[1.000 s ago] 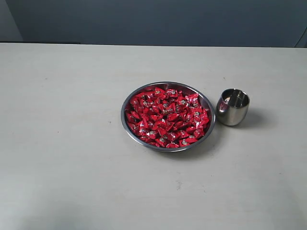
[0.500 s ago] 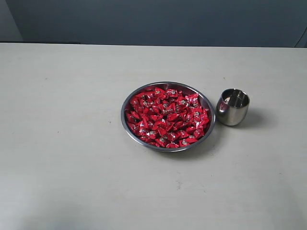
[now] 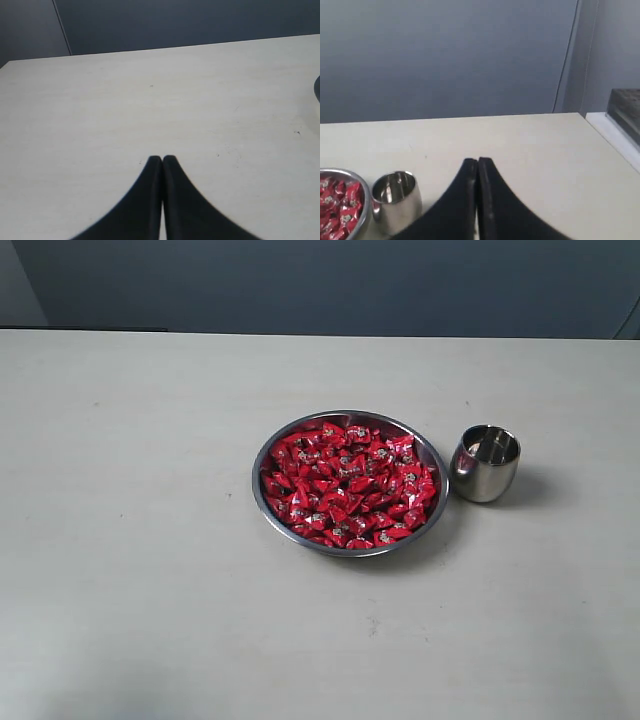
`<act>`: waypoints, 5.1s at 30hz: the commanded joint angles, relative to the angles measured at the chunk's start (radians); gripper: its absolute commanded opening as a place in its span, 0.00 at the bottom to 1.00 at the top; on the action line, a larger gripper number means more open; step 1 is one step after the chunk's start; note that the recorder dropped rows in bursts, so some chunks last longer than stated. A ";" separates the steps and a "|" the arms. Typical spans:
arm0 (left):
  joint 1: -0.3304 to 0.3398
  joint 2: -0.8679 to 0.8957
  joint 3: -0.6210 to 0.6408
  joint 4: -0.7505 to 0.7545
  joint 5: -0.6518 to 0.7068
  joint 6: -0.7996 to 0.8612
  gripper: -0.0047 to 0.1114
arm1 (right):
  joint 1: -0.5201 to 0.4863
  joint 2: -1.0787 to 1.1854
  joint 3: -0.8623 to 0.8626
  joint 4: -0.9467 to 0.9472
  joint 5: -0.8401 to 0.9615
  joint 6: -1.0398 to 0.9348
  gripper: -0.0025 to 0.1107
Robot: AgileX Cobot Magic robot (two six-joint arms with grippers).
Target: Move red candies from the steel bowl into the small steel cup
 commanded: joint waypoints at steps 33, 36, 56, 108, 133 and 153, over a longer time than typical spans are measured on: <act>-0.008 -0.005 -0.008 0.002 -0.005 -0.002 0.04 | -0.005 0.365 -0.411 0.033 -0.075 0.002 0.01; -0.008 -0.005 -0.008 0.002 -0.005 -0.002 0.04 | -0.005 0.430 -0.411 0.035 -0.031 0.002 0.01; -0.008 -0.005 -0.008 0.002 -0.005 -0.002 0.04 | 0.391 1.080 -0.516 0.362 0.052 -0.256 0.07; -0.008 -0.005 -0.008 0.002 -0.005 -0.002 0.04 | 0.615 1.668 -1.051 0.067 0.198 -0.129 0.02; -0.008 -0.005 -0.008 0.002 -0.005 -0.002 0.04 | 0.313 1.580 -0.801 0.128 0.075 -0.109 0.02; -0.008 -0.005 -0.008 0.002 -0.005 -0.002 0.04 | 0.318 1.546 -0.801 0.138 0.076 -0.113 0.35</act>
